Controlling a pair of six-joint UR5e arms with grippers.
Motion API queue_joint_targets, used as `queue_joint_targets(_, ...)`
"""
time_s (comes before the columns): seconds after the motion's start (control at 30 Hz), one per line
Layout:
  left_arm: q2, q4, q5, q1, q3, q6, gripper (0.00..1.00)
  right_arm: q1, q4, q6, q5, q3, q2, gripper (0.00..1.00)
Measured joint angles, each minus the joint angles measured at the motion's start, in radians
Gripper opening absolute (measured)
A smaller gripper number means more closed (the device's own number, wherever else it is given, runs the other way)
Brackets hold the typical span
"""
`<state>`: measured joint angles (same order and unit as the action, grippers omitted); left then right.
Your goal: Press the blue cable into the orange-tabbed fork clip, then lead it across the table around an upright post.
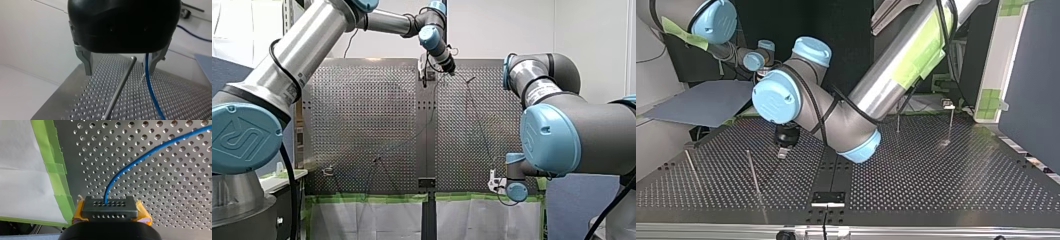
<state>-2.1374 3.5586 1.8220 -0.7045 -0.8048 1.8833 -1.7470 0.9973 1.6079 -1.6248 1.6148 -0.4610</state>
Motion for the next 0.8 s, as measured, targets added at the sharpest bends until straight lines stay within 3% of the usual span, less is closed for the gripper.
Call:
queue_joint_targets(0.23,0.000,0.005,0.039,-0.001,0.000,-0.008,1.00,-0.005,0.000,0.000,0.000,0.000,0.000,0.00)
queue_joint_targets(0.8,0.003,0.004,0.041,-0.002,0.000,-0.032,1.00,-0.011,-0.003,-0.002,0.000,0.000,0.000,0.00)
